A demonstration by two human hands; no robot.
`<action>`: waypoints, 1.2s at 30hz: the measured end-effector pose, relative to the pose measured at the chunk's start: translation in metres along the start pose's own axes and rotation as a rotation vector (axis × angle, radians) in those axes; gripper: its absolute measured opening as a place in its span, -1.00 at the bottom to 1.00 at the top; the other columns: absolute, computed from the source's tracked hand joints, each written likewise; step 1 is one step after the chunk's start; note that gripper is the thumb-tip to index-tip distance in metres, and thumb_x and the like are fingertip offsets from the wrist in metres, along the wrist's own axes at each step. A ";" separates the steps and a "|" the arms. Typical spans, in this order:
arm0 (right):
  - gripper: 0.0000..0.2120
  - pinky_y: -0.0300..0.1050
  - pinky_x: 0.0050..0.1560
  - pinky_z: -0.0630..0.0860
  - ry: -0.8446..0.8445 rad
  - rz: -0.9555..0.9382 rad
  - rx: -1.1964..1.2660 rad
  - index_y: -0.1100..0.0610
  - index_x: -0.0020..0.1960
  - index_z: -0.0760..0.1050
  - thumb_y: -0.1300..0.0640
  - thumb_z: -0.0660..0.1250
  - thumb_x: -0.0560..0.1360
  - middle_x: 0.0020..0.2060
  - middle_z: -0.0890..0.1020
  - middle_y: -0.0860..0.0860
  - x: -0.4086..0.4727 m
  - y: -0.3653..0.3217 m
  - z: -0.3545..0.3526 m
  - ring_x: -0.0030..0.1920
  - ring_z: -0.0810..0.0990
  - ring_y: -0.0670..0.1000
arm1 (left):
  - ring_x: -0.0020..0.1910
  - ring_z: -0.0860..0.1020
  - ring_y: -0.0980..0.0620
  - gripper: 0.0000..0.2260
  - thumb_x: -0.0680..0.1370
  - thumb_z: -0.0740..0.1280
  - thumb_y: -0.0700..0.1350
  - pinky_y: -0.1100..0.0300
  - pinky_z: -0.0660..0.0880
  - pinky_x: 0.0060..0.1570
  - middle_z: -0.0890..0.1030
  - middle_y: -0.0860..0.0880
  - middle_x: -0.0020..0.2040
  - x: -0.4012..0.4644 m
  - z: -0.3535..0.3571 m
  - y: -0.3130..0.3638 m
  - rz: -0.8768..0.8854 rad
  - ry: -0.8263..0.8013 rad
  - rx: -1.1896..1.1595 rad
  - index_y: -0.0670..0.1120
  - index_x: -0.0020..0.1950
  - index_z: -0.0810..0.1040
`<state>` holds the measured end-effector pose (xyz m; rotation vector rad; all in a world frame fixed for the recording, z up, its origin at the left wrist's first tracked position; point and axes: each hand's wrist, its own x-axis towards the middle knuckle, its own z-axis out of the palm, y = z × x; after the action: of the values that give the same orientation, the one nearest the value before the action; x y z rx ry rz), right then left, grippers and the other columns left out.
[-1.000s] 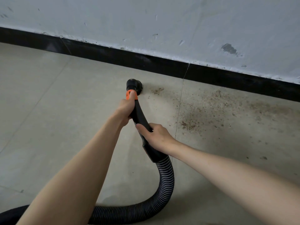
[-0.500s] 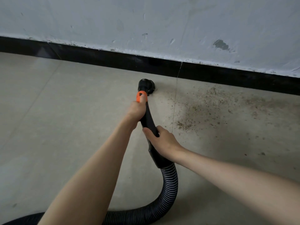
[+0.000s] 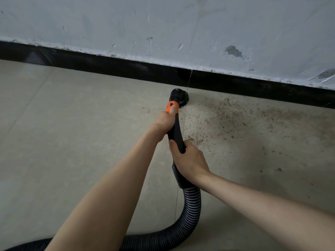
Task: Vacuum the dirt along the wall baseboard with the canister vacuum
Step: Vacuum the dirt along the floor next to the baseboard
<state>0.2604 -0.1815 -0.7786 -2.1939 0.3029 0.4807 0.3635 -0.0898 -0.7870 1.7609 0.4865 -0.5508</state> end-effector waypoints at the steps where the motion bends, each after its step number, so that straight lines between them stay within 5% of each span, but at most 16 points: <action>1: -0.61 -0.06 -0.24 0.45 -0.005 -0.004 0.007 0.01 -0.19 0.39 -0.30 0.12 0.51 -0.25 0.58 0.00 0.001 -0.002 0.000 -0.21 0.60 0.05 | -0.06 0.52 -0.11 -0.45 0.61 0.05 0.18 0.09 0.47 -0.04 0.52 -0.16 -0.05 0.000 -0.002 0.000 0.003 0.009 -0.011 -0.29 0.26 0.43; 3: -0.60 -0.02 -0.23 0.50 -0.035 -0.028 0.029 0.02 -0.22 0.39 -0.30 0.14 0.52 -0.28 0.59 0.01 0.006 -0.006 0.002 -0.23 0.62 0.06 | -0.17 0.48 -0.04 -0.47 0.61 0.06 0.16 0.13 0.44 -0.12 0.46 -0.09 -0.18 0.001 -0.010 -0.001 0.002 0.055 -0.032 -0.29 0.23 0.44; 6: -0.59 0.02 -0.19 0.56 -0.112 -0.071 0.049 0.04 -0.24 0.41 -0.29 0.18 0.51 -0.34 0.61 0.02 0.014 -0.015 0.007 -0.27 0.65 0.07 | -0.08 0.53 -0.11 -0.47 0.61 0.07 0.16 0.11 0.45 -0.10 0.47 -0.10 -0.14 0.004 -0.029 -0.007 -0.020 0.149 -0.049 -0.28 0.24 0.44; 10: -0.60 -0.18 -0.38 0.44 -0.219 -0.126 0.041 0.03 -0.28 0.40 -0.26 0.21 0.52 -0.55 0.54 -0.13 0.020 -0.033 0.019 -0.48 0.55 -0.17 | -0.05 0.50 -0.12 -0.49 0.61 0.07 0.16 0.10 0.44 -0.11 0.47 -0.14 -0.06 0.002 -0.060 -0.018 -0.051 0.293 -0.083 -0.27 0.24 0.42; 14: -0.59 -0.08 -0.25 0.49 -0.295 -0.150 0.014 0.04 -0.28 0.39 -0.27 0.20 0.52 -0.42 0.57 -0.04 0.007 -0.038 0.036 -0.32 0.60 0.02 | -0.09 0.48 -0.09 -0.56 0.61 0.08 0.15 0.10 0.43 -0.10 0.48 -0.12 -0.09 -0.012 -0.079 -0.037 -0.091 0.368 -0.101 -0.21 0.16 0.41; 19: -0.59 0.00 -0.18 0.57 -0.324 -0.159 -0.027 0.03 -0.24 0.37 -0.29 0.16 0.53 -0.41 0.60 -0.02 -0.018 -0.026 0.040 -0.30 0.64 0.06 | -0.26 0.47 0.02 -0.58 0.60 0.07 0.17 0.18 0.37 -0.37 0.47 -0.06 -0.22 -0.034 -0.075 -0.058 -0.104 0.351 -0.107 -0.20 0.03 0.41; 36: -0.58 0.09 -0.10 0.60 -0.083 -0.007 -0.001 0.06 -0.23 0.41 -0.30 0.16 0.50 -0.34 0.65 0.06 -0.036 0.015 0.000 -0.27 0.65 0.09 | -0.25 0.47 0.02 -0.56 0.62 0.03 0.14 0.17 0.43 -0.27 0.47 -0.06 -0.22 -0.037 0.000 -0.032 0.000 0.120 -0.004 -0.23 0.11 0.43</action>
<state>0.2227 -0.1892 -0.7737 -2.1685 0.2502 0.5668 0.3153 -0.0840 -0.7895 1.7974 0.5703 -0.4454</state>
